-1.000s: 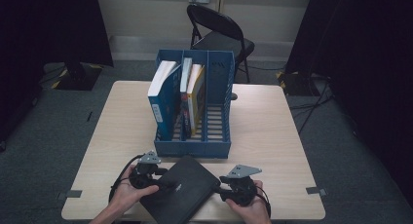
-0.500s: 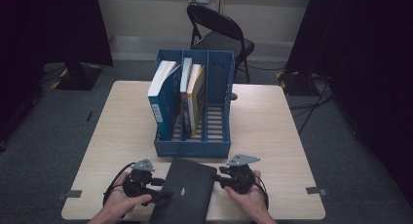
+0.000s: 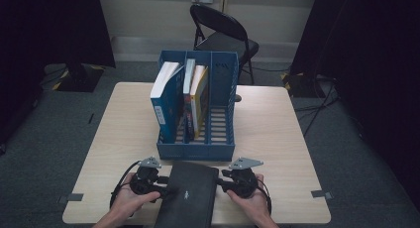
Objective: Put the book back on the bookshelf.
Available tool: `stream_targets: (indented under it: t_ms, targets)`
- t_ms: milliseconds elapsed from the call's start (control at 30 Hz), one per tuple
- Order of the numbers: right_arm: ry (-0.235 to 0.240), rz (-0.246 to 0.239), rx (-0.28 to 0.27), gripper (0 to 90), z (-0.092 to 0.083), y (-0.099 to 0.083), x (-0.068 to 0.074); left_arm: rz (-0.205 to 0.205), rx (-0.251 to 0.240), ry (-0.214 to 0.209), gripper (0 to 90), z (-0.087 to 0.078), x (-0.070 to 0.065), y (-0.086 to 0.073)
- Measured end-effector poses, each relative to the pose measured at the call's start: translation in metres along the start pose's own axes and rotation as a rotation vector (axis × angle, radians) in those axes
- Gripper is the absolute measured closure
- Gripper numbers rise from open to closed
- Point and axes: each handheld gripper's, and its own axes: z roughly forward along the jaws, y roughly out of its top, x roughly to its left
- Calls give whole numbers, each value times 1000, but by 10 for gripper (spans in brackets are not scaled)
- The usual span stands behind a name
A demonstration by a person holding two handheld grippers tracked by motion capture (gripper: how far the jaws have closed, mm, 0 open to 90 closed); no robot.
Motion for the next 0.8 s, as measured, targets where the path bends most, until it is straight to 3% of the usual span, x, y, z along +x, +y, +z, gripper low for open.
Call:
stream_targets:
  t_ms: [67,333,467,567,700,800]
  targets:
    - [0,0,-2,584,2,1,-1,-7,11,-16,381,0,2,0]
    - [-9,-28,1,584,16,12,-3,-10,8,-8,361,-6,7,-6]
    - [-25,-30,0,522,21,16,-4,8,-1,-4,335,-6,8,-6]
    - [-41,-15,-15,514,18,18,-6,29,-3,15,291,-4,7,-5]
    - [-63,16,-42,514,12,19,-13,15,-3,12,245,-3,8,-5]
    - [-67,25,-36,493,16,19,-15,17,-37,48,284,-4,6,-6]
